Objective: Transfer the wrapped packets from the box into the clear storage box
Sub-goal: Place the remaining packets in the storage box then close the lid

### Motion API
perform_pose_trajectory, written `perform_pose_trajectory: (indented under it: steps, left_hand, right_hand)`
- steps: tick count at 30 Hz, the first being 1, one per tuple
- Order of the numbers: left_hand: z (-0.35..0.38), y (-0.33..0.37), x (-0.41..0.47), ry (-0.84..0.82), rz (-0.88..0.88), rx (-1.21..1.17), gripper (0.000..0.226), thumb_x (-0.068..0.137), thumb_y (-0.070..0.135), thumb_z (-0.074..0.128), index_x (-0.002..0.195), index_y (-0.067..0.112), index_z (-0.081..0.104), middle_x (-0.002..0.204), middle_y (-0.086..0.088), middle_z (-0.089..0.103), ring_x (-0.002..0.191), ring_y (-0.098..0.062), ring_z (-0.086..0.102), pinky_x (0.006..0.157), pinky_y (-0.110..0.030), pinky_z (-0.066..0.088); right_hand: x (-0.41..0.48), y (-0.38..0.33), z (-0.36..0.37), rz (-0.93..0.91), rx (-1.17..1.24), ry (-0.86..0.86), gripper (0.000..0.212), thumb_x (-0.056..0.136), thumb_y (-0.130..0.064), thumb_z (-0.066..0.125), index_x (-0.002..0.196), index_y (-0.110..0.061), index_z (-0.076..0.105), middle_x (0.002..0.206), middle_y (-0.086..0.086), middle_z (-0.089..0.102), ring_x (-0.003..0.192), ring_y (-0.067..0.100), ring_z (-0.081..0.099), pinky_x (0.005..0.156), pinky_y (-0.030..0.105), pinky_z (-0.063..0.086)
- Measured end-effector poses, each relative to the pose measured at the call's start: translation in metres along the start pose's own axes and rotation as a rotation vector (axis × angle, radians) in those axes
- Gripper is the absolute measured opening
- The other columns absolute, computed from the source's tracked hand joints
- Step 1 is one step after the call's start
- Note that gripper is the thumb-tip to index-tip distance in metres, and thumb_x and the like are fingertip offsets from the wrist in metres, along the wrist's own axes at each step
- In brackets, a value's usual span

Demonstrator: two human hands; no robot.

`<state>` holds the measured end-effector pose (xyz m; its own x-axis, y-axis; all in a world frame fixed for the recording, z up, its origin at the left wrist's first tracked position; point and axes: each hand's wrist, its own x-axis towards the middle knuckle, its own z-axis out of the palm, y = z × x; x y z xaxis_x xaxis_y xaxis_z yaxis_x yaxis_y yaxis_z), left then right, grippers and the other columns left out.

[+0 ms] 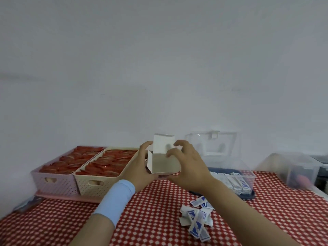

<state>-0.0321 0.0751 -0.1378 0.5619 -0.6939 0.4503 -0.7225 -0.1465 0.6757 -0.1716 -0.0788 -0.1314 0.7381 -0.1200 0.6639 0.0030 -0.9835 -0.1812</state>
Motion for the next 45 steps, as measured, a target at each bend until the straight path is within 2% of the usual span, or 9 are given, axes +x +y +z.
perform_pose_trajectory:
  steps: [6, 11, 17, 24, 29, 31, 36, 41, 45]
  left_hand:
    - [0.003, 0.028, 0.005, 0.005, 0.112, 0.18, 0.097, 0.076, 0.027, 0.08, 0.142, 0.054, 0.014, 0.104, 0.022, 0.065, 0.091, -0.006, 0.066, 0.085, -0.036, 0.058]
    - [0.006, 0.046, 0.004, -0.021, 0.179, 0.413, 0.098, 0.082, 0.008, 0.068, 0.142, 0.06, 0.011, 0.132, 0.011, 0.054, 0.101, -0.015, 0.063, 0.083, -0.038, 0.058]
    - [0.007, 0.057, -0.001, 0.013, 0.202, 0.521, 0.09, 0.086, 0.007, 0.065, 0.146, 0.049, 0.013, 0.131, 0.005, 0.051, 0.103, -0.018, 0.061, 0.08, -0.032, 0.057]
    - [0.004, 0.051, -0.004, 0.029, 0.082, 0.319, 0.086, 0.082, 0.014, 0.074, 0.139, 0.041, 0.016, 0.111, 0.013, 0.06, 0.086, -0.005, 0.062, 0.08, -0.03, 0.056]
    - [0.003, 0.044, -0.007, 0.018, 0.076, 0.282, 0.09, 0.077, 0.018, 0.081, 0.135, 0.042, 0.017, 0.113, 0.025, 0.056, 0.093, -0.002, 0.062, 0.081, -0.022, 0.052]
    - [0.003, 0.045, -0.008, 0.019, 0.071, 0.279, 0.09, 0.078, 0.017, 0.08, 0.137, 0.041, 0.017, 0.114, 0.023, 0.054, 0.095, -0.002, 0.061, 0.082, -0.02, 0.052]
    - [0.007, 0.052, -0.01, 0.024, 0.109, 0.346, 0.086, 0.079, 0.013, 0.075, 0.134, 0.047, 0.018, 0.118, 0.015, 0.062, 0.095, -0.011, 0.064, 0.079, -0.032, 0.058]
    - [0.011, 0.057, -0.015, 0.007, 0.116, 0.392, 0.083, 0.08, 0.019, 0.076, 0.133, 0.05, 0.021, 0.131, 0.01, 0.058, 0.099, -0.017, 0.065, 0.081, -0.035, 0.059]
    - [0.012, 0.052, -0.016, 0.004, 0.11, 0.384, 0.084, 0.078, 0.022, 0.079, 0.132, 0.052, 0.022, 0.132, 0.009, 0.058, 0.101, -0.017, 0.065, 0.085, -0.035, 0.059]
  right_hand:
    - [0.003, -0.005, -0.004, -0.062, -0.247, -0.203, 0.028, 0.102, -0.035, 0.046, 0.118, -0.03, 0.069, 0.114, -0.004, 0.072, 0.095, 0.018, 0.066, 0.072, 0.024, 0.038]
    - [-0.005, -0.005, -0.022, 0.06, -0.129, -0.213, 0.021, 0.096, -0.031, 0.059, 0.104, -0.034, 0.078, 0.103, -0.012, 0.076, 0.086, 0.01, 0.064, 0.072, 0.023, 0.046]
    - [-0.015, 0.002, -0.062, 0.209, 0.03, -0.239, 0.015, 0.088, -0.023, 0.067, 0.095, -0.03, 0.079, 0.097, -0.013, 0.075, 0.086, 0.009, 0.065, 0.074, 0.021, 0.051]
    - [-0.023, 0.008, -0.075, 0.34, -0.072, -0.669, 0.024, 0.081, -0.039, 0.07, 0.102, -0.028, 0.078, 0.102, -0.009, 0.074, 0.094, 0.015, 0.066, 0.089, 0.036, 0.055]
    - [-0.023, -0.003, -0.065, 0.308, 0.073, -0.271, 0.018, 0.088, -0.027, 0.063, 0.091, -0.021, 0.08, 0.092, -0.007, 0.076, 0.082, 0.009, 0.066, 0.08, 0.028, 0.057]
    - [-0.019, -0.013, -0.058, 0.27, 0.18, -0.218, 0.021, 0.092, -0.026, 0.063, 0.107, -0.023, 0.077, 0.103, -0.009, 0.075, 0.091, 0.007, 0.066, 0.086, 0.022, 0.051]
    - [-0.002, -0.022, -0.037, 0.326, 0.112, -0.364, 0.024, 0.103, -0.031, 0.048, 0.104, -0.014, 0.065, 0.095, 0.004, 0.069, 0.087, 0.022, 0.064, 0.077, 0.032, 0.05]
    - [0.016, -0.023, -0.037, 0.51, 0.137, -0.562, 0.024, 0.096, -0.028, 0.061, 0.107, -0.008, 0.067, 0.067, 0.006, 0.064, 0.05, 0.013, 0.062, 0.046, 0.022, 0.05]
    - [0.022, -0.021, -0.039, 0.469, 0.041, -0.617, 0.026, 0.094, -0.014, 0.061, 0.118, -0.006, 0.068, 0.068, 0.006, 0.063, 0.055, 0.015, 0.064, 0.057, 0.025, 0.058]
